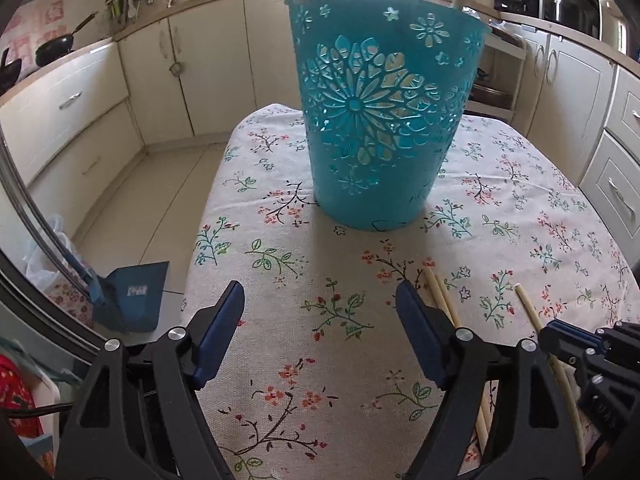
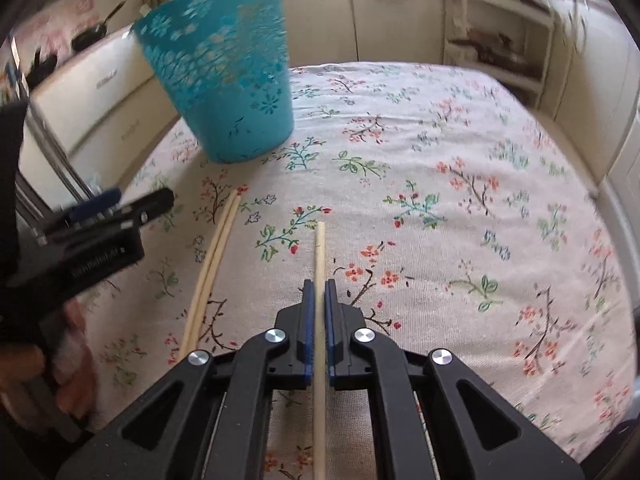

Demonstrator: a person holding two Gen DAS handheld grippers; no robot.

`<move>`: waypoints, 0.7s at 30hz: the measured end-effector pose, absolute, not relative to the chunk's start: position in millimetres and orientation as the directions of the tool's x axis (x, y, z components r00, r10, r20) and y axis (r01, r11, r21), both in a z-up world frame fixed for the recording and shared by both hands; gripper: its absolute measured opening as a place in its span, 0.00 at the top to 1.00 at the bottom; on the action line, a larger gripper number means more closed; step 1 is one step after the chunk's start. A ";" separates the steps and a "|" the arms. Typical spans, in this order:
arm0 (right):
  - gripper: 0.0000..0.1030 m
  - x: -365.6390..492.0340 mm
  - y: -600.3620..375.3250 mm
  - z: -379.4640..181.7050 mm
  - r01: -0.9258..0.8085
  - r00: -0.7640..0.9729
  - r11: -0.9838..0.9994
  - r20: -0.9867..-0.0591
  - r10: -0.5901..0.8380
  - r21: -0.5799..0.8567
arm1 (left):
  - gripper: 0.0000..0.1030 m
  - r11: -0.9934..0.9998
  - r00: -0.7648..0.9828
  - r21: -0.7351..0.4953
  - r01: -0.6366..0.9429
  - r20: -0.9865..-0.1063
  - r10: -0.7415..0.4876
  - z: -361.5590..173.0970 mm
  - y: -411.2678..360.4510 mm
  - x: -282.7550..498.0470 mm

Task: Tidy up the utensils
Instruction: 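Lift the chopstick with the right tool and release it into the basket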

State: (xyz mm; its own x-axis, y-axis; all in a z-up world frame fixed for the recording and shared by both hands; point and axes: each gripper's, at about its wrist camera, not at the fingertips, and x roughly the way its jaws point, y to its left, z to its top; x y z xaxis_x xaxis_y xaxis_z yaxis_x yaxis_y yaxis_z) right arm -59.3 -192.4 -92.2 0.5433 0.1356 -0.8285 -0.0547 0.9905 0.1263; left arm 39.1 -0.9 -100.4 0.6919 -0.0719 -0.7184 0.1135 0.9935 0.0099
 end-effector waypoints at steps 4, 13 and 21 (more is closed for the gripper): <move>0.94 -60.7 -203.6 -86.5 -0.039 0.547 0.967 -0.805 0.231 0.252 | 0.28 0.994 0.686 0.008 0.112 -0.724 -0.071 -101.6 -0.4 40.4; 0.94 -63.5 -203.6 -55.8 -0.075 0.610 0.917 -0.709 0.354 0.393 | 0.26 0.993 0.677 0.012 0.118 -0.732 -0.071 -104.0 -2.0 42.3; 0.94 -50.1 -201.6 -15.5 -0.121 0.674 0.895 -0.626 0.392 0.430 | 0.25 0.992 0.671 0.023 0.121 -0.738 -0.065 -106.3 -4.3 43.1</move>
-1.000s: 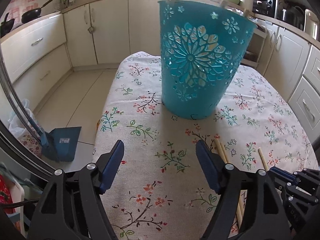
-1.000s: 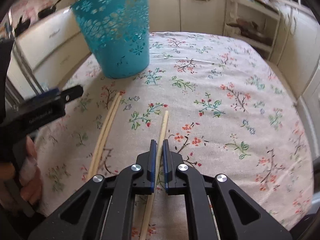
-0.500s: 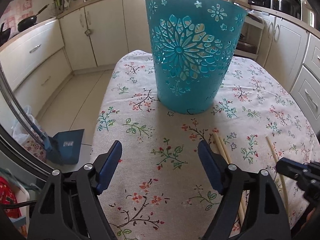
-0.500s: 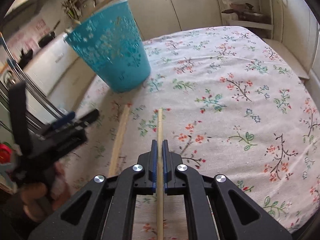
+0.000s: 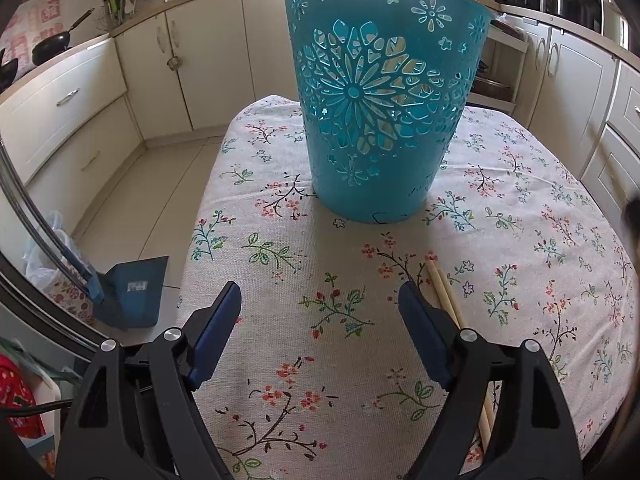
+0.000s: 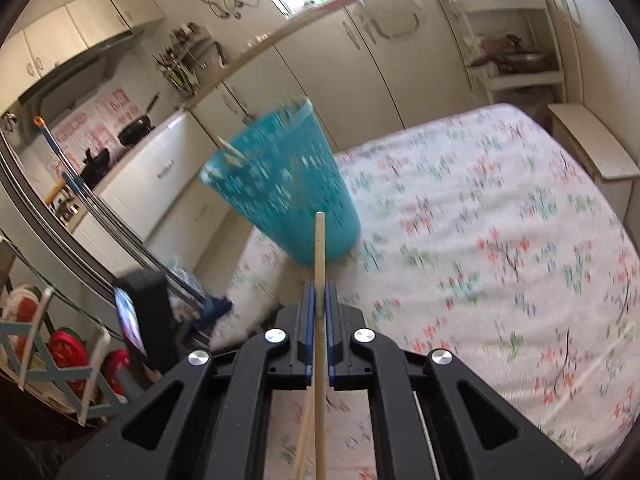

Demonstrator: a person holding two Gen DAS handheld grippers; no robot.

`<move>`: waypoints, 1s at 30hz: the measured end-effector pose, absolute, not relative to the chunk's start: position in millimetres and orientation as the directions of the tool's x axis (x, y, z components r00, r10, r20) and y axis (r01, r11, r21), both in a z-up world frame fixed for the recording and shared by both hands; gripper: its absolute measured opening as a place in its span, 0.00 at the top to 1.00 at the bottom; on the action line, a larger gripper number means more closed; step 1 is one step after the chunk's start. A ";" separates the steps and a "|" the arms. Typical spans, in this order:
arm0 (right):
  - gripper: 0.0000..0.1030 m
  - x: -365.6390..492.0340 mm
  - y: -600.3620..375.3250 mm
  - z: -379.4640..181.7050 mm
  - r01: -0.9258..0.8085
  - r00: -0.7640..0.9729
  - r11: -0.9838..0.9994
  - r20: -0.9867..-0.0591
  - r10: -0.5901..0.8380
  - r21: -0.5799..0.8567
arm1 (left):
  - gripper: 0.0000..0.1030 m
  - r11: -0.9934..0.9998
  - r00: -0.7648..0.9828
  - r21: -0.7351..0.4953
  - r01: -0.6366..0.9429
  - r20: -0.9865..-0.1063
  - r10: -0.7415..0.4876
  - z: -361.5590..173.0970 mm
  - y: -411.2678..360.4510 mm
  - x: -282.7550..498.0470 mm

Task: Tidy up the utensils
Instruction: 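Lift the chopstick with the right tool and release it into the basket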

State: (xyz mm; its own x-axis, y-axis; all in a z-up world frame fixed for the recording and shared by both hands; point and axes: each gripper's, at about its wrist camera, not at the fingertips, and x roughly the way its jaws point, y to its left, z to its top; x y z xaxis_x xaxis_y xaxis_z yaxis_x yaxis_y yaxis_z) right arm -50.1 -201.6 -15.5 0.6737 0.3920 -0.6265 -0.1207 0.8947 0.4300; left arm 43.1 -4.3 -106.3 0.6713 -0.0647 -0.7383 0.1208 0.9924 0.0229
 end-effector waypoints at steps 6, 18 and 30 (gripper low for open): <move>0.94 -23.3 -188.7 36.0 -0.182 0.758 0.882 -0.510 0.407 0.434 | 0.24 0.992 0.671 0.024 0.121 -0.739 -0.064 -106.4 -4.9 43.2; 0.94 68.0 -161.3 104.1 -0.150 0.911 0.908 -0.302 0.281 0.392 | 0.23 0.991 0.666 0.021 0.133 -0.742 -0.074 -106.5 -5.8 43.3; 0.94 109.9 -140.9 55.7 -0.071 0.890 0.957 -0.415 0.187 0.281 | 0.22 0.990 0.661 0.005 0.143 -0.744 -0.092 -106.6 -5.4 44.3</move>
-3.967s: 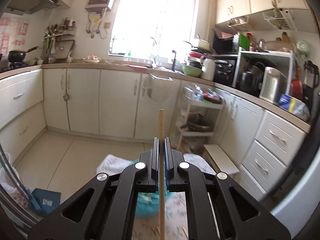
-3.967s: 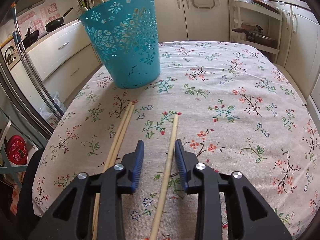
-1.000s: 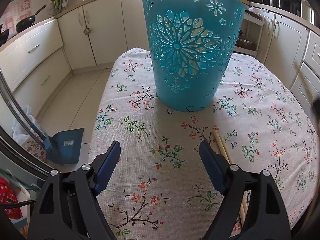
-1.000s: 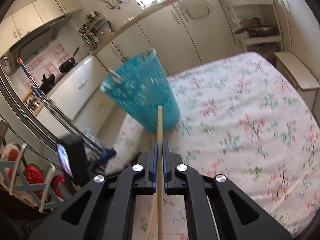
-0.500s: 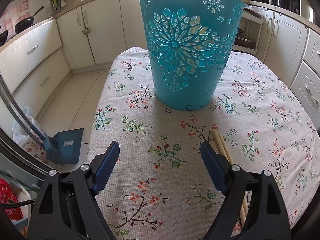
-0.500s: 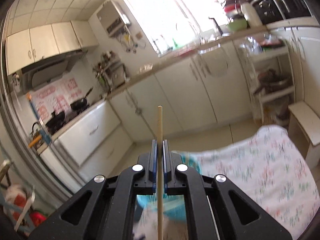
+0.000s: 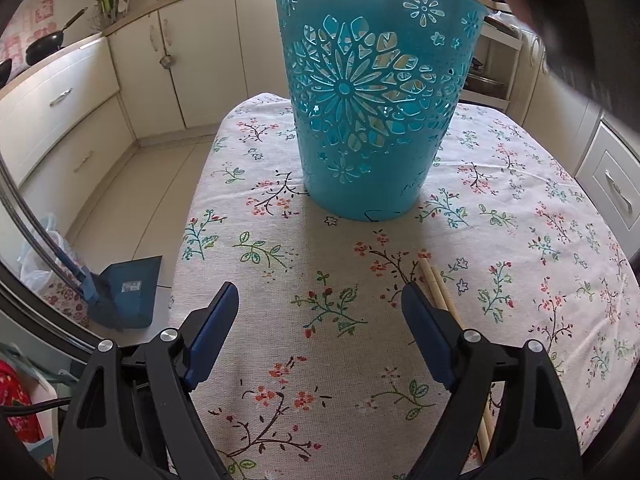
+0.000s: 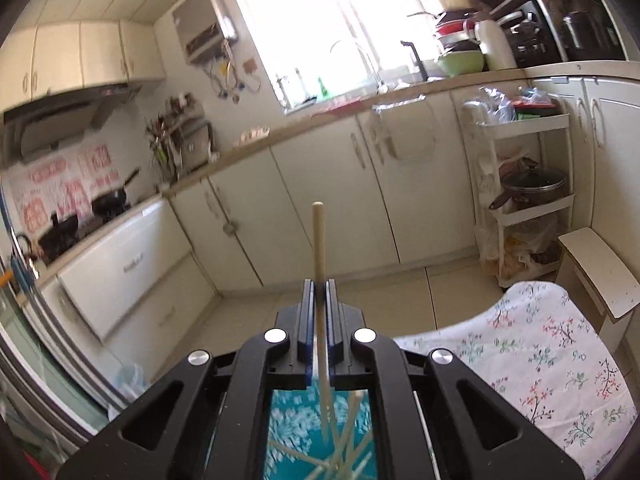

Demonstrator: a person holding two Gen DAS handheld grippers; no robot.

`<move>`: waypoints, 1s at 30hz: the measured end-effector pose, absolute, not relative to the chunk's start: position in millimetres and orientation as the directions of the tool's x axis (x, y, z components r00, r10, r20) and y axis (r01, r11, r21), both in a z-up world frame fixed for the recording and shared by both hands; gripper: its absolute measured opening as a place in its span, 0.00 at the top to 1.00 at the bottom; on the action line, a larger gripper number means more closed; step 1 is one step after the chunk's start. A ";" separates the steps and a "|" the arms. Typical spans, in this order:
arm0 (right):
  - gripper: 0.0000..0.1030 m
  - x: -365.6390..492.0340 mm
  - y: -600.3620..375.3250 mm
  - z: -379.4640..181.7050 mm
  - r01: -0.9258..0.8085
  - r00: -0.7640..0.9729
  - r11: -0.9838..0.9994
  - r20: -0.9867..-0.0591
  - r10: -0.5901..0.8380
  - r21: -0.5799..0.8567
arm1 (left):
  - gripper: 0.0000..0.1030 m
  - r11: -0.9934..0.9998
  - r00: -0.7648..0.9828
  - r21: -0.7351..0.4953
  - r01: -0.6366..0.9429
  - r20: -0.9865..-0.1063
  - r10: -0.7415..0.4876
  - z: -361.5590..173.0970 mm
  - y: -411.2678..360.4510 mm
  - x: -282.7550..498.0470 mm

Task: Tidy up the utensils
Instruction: 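Lift the chopstick with the right tool and release it into the basket, then move the open right tool back down onto the remaining chopsticks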

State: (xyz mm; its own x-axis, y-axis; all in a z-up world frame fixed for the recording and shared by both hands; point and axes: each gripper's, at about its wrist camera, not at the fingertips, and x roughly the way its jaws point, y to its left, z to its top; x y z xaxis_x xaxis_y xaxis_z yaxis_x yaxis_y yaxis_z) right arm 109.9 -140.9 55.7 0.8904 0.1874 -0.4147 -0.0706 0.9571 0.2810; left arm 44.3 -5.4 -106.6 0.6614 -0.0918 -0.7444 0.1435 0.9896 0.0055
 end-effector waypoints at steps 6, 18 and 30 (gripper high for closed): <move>0.94 90.5 -130.5 46.7 -0.115 0.862 0.967 -0.462 0.210 0.225 | 0.22 0.991 0.660 0.005 0.137 -0.746 -0.087 -106.8 -4.1 44.8; 0.82 -20.9 -164.2 44.1 -0.100 0.846 0.972 -0.495 0.196 0.213 | 0.22 0.996 0.683 -0.060 0.062 -0.725 -0.086 -102.8 15.8 42.2; 0.82 -58.6 -149.5 -76.7 -0.083 0.599 0.978 -0.775 0.202 0.191 | 0.18 0.993 0.686 -0.119 -0.005 -0.722 -0.083 -103.3 31.4 43.5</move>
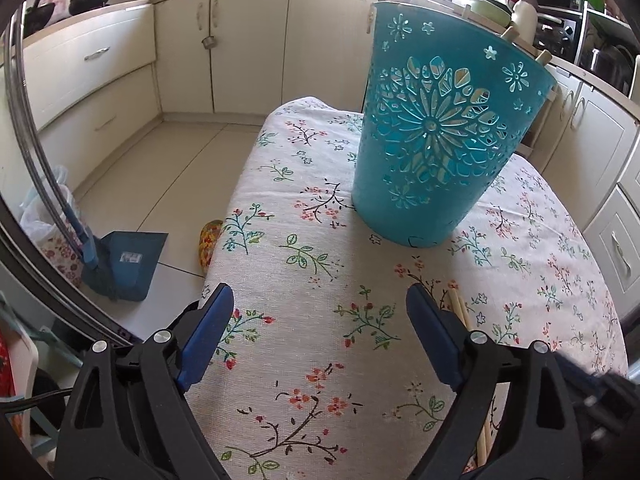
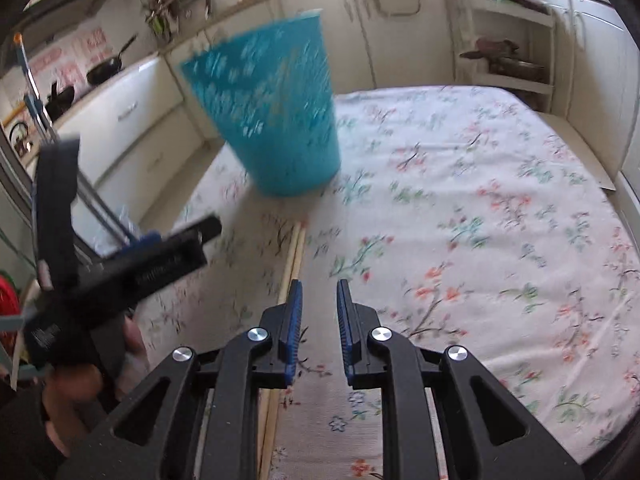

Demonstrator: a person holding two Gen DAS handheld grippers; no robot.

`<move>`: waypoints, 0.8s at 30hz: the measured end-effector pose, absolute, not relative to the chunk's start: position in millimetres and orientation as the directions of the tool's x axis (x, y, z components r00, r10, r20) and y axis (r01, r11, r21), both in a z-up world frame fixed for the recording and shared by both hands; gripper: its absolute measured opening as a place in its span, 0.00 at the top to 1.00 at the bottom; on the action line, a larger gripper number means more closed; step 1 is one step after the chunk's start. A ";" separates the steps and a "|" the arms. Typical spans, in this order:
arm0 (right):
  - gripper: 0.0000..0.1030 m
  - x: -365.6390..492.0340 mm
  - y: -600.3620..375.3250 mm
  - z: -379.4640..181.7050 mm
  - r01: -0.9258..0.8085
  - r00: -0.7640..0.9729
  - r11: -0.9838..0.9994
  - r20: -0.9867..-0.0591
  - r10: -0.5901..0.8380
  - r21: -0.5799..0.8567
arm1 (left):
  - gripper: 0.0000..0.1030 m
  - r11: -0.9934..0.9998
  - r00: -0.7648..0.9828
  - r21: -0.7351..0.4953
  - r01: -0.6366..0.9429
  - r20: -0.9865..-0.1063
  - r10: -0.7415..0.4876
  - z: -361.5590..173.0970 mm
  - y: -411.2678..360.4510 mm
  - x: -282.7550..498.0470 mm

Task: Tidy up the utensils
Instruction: 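Move the open right tool back down onto the remaining chopsticks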

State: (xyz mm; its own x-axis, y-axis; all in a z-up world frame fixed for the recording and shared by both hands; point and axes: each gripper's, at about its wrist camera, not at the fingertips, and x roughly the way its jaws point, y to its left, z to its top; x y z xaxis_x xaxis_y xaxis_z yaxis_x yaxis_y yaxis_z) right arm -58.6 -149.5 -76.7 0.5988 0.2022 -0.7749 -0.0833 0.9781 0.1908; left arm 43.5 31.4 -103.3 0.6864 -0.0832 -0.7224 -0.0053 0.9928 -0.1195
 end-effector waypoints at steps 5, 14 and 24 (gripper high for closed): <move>0.82 -50.6 -137.5 -87.7 -0.103 0.586 0.980 -0.786 0.200 0.172 | 0.17 0.992 0.687 -0.126 -0.005 -0.722 -0.088 -103.6 31.7 43.8; 0.82 -43.8 -129.5 -101.1 -0.115 0.566 0.985 -0.807 0.170 0.128 | 0.17 0.991 0.687 -0.133 0.001 -0.720 -0.097 -103.2 31.7 43.6; 0.92 -40.7 -126.1 -102.3 -0.140 0.560 0.988 -0.819 0.127 0.058 | 0.16 0.991 0.685 -0.133 0.002 -0.722 -0.098 -103.8 31.4 44.2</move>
State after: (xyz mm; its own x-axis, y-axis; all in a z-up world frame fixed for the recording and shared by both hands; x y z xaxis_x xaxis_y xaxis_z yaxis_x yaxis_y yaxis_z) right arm -40.7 -126.1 -102.3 0.5601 0.1271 -0.8186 -0.1402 0.9884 0.0575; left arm 44.2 31.4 -103.8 0.6851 -0.0985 -0.7218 0.0023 0.9911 -0.1330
